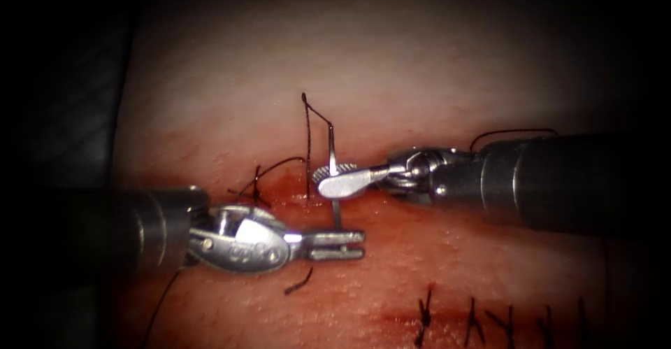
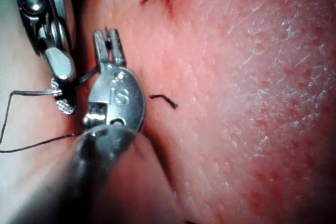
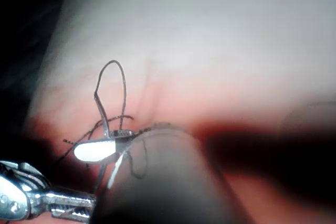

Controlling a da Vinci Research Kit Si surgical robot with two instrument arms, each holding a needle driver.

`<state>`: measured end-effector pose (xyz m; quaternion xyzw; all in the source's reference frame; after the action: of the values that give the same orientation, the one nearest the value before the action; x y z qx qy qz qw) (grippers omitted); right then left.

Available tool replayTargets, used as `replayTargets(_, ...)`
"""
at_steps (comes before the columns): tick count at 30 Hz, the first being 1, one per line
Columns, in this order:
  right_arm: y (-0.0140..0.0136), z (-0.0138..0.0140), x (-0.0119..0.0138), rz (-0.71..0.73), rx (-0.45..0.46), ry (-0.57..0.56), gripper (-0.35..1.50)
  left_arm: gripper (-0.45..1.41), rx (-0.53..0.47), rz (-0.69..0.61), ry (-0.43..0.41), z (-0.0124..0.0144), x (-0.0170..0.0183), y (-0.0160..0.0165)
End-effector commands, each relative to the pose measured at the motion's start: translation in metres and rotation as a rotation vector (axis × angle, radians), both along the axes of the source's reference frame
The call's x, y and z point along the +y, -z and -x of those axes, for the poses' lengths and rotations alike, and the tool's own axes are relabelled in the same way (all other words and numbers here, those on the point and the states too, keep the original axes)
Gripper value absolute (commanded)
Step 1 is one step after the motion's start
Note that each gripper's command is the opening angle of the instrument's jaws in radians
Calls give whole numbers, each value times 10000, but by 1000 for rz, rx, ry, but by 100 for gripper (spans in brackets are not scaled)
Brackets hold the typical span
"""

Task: Wound Closure
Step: Hand the needle back to the right gripper, then insert the left gripper into the wound.

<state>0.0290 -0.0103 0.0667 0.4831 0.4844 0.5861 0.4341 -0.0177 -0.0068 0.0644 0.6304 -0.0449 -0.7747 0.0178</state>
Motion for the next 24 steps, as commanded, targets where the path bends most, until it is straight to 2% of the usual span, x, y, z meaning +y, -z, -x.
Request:
replayTargets(1,-5,-6,0,7,-13,4,-35,-45,0,1,-3,5,0,-4)
replayTargets(5,-7,-6,3,42,-78,-32,-35,-45,2,1,-12,6,-3,-1)
replayTargets(8,-8,-5,4,43,-80,-47,-35,-45,6,3,-18,8,-7,1)
replayTargets(9,-8,-5,4,49,-81,-46,-35,-37,6,2,-18,8,-7,2)
replayTargets(10,-8,-5,3,55,-82,-45,-35,14,5,-16,-14,8,-6,3)
replayTargets(11,-10,-2,4,105,-75,-60,-35,86,-7,-162,26,5,-3,6)
replayTargets(13,-11,0,6,123,-67,-61,-35,99,-24,-206,66,1,0,9)
replayTargets(16,-16,5,9,191,-66,-71,-35,101,-23,-208,107,-10,-1,15)
replayTargets(19,-22,10,14,280,-75,-89,-35,101,32,-205,142,-24,-5,18)
replayTargets(21,-24,12,17,321,-78,-102,-35,91,44,-205,152,-30,-6,18)
replayTargets(22,-25,13,18,345,-81,-105,-35,76,56,-219,144,-35,-7,18)
replayTargets(23,-26,14,20,409,-91,-106,-35,22,88,-245,116,-43,-6,14)
replayTargets(24,-26,14,20,427,-91,-106,-35,-3,102,-283,108,-45,-4,12)
